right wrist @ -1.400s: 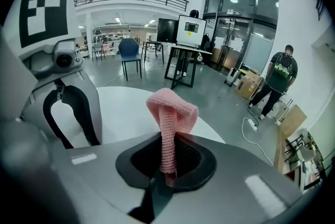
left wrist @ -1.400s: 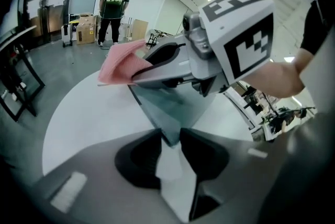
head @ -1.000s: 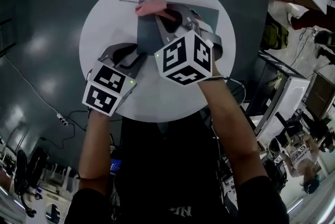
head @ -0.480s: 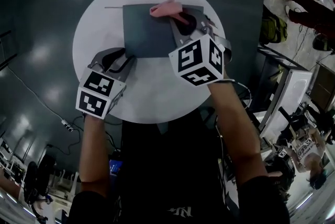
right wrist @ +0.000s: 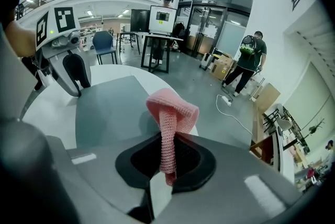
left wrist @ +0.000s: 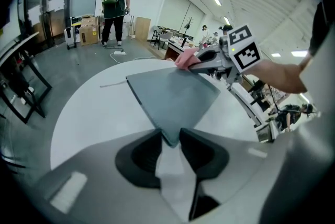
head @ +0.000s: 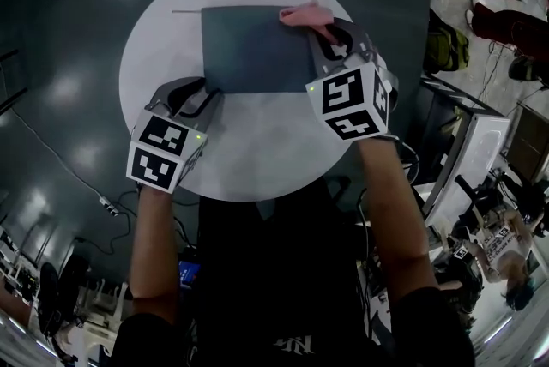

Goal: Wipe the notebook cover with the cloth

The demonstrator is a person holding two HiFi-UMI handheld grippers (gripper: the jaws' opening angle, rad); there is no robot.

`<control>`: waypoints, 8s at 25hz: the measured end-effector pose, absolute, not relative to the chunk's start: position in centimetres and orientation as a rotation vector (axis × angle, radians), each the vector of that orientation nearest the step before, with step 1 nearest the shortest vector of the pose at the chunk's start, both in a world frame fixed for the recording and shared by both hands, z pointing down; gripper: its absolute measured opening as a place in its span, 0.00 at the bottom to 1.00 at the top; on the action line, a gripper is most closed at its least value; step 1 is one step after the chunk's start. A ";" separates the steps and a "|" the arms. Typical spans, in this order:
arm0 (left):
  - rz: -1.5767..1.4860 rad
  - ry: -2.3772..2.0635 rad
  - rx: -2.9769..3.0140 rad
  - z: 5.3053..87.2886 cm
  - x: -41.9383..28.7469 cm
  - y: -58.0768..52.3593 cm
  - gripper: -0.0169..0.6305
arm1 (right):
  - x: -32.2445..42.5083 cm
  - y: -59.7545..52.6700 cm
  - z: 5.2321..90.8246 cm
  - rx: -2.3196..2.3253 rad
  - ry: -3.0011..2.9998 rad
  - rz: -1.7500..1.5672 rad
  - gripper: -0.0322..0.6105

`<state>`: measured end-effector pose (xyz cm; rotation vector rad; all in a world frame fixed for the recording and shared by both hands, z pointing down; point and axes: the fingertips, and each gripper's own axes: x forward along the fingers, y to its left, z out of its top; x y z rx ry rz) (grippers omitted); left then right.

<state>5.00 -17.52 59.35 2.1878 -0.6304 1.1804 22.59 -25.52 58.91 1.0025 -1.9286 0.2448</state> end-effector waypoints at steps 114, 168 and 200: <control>1.199 -0.615 2.191 58.7 3.5 -18.7 0.20 | 12.0 -21.2 57.9 0.788 -2.100 0.356 0.09; 1.143 -0.675 2.216 58.8 3.4 -17.7 0.19 | 5.6 -18.5 57.9 0.535 -2.179 0.373 0.09; 1.189 -0.683 2.230 58.6 4.3 -17.0 0.19 | 22.5 -15.5 55.1 0.851 -2.156 0.656 0.09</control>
